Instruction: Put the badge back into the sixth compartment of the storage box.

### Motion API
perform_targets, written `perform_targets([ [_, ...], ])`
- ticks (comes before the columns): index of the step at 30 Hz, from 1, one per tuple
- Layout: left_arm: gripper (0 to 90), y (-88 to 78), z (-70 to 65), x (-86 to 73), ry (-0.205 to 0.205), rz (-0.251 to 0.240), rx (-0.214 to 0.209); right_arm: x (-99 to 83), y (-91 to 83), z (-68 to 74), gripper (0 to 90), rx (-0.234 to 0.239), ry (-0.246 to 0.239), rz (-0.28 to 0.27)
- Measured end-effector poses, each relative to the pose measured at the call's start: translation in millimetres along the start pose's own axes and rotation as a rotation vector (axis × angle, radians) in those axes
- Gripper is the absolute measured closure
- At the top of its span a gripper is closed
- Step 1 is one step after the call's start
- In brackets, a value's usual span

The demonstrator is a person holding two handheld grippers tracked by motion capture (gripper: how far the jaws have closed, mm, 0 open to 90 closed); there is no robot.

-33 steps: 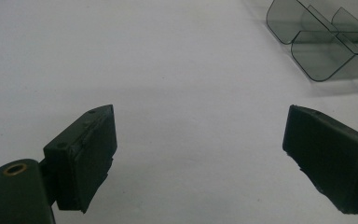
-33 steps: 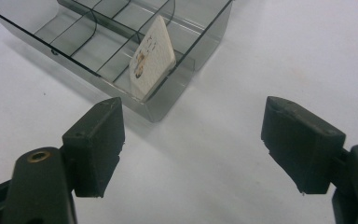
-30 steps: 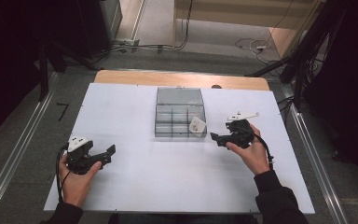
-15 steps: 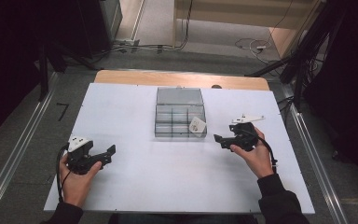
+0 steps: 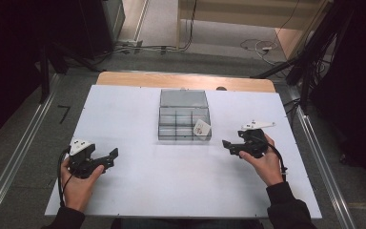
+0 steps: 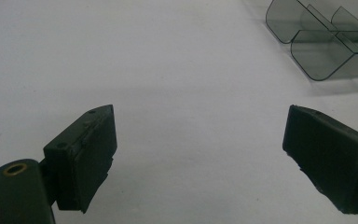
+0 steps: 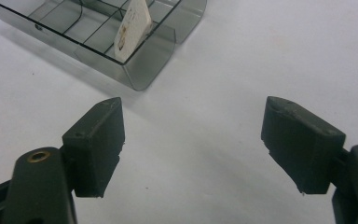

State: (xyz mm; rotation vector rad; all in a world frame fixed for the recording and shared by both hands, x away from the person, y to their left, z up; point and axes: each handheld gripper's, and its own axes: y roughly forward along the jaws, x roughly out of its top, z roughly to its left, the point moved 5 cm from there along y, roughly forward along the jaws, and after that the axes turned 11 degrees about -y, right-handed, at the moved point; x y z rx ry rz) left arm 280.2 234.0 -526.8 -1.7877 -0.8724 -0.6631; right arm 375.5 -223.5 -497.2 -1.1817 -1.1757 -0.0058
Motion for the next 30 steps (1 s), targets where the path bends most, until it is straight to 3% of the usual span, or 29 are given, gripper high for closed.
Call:
perform_targets([
  [30,10.1,-1.0,-0.4,0.4,-0.001,-0.005,-0.001,-22.9,-17.2,-12.7,20.1,-0.024,0.039,0.003],
])
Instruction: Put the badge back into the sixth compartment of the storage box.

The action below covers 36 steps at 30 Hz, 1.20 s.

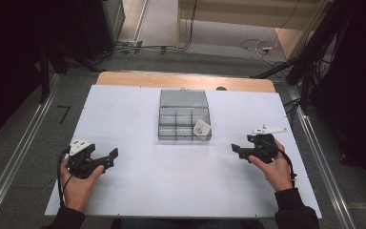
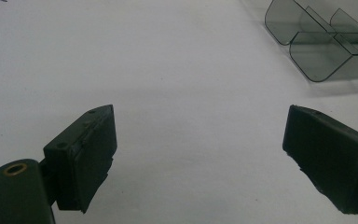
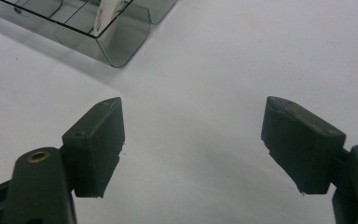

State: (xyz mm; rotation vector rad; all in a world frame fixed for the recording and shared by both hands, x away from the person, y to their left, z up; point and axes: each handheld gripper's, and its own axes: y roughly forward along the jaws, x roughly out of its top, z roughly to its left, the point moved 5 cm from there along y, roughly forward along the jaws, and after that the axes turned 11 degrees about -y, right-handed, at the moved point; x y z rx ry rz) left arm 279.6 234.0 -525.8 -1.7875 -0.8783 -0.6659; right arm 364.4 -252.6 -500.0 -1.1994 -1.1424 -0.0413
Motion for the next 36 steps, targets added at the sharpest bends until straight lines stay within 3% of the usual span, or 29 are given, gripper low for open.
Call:
perform_targets([
  [36,10.1,0.0,-0.2,0.1,0.000,0.001,-0.001,-25.0,-23.8,-15.5,19.6,-0.034,0.049,-0.005],
])
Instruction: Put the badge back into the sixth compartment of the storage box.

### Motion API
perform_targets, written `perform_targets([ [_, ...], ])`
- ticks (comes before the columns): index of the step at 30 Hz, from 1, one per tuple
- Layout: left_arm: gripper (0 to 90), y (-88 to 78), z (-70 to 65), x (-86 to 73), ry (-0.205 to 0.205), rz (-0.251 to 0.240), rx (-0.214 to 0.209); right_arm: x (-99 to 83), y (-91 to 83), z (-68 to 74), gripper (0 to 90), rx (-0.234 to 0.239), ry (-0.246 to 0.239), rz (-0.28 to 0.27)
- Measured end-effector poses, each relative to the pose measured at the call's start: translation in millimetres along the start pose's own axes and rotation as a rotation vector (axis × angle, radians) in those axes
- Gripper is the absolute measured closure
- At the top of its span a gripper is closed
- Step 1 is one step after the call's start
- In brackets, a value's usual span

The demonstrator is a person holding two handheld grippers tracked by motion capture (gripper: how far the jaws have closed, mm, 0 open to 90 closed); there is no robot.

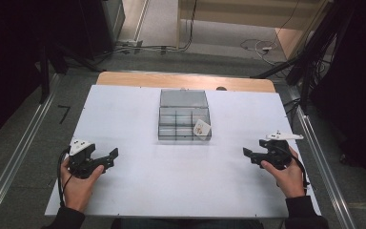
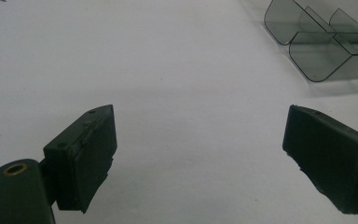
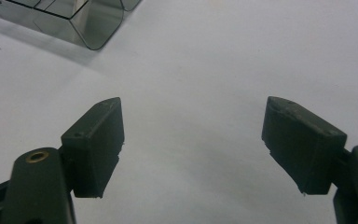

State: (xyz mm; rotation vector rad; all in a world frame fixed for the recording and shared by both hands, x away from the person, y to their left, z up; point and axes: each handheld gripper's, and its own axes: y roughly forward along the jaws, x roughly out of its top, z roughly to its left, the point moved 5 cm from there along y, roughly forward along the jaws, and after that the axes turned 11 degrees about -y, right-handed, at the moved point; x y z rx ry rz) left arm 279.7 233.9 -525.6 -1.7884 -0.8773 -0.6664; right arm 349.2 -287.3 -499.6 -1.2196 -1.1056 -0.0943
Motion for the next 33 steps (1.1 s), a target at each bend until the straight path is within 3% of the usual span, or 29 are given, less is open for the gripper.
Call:
perform_targets([
  [10,10.1,-0.6,0.1,0.1,0.002,0.000,-0.001,-7.6,-7.2,-2.6,19.3,-0.005,0.011,-0.002],
  [33,10.1,-2.2,1.1,0.6,0.000,-0.006,0.000,-38.5,-30.9,-28.5,19.2,-0.063,0.084,-0.003],
])
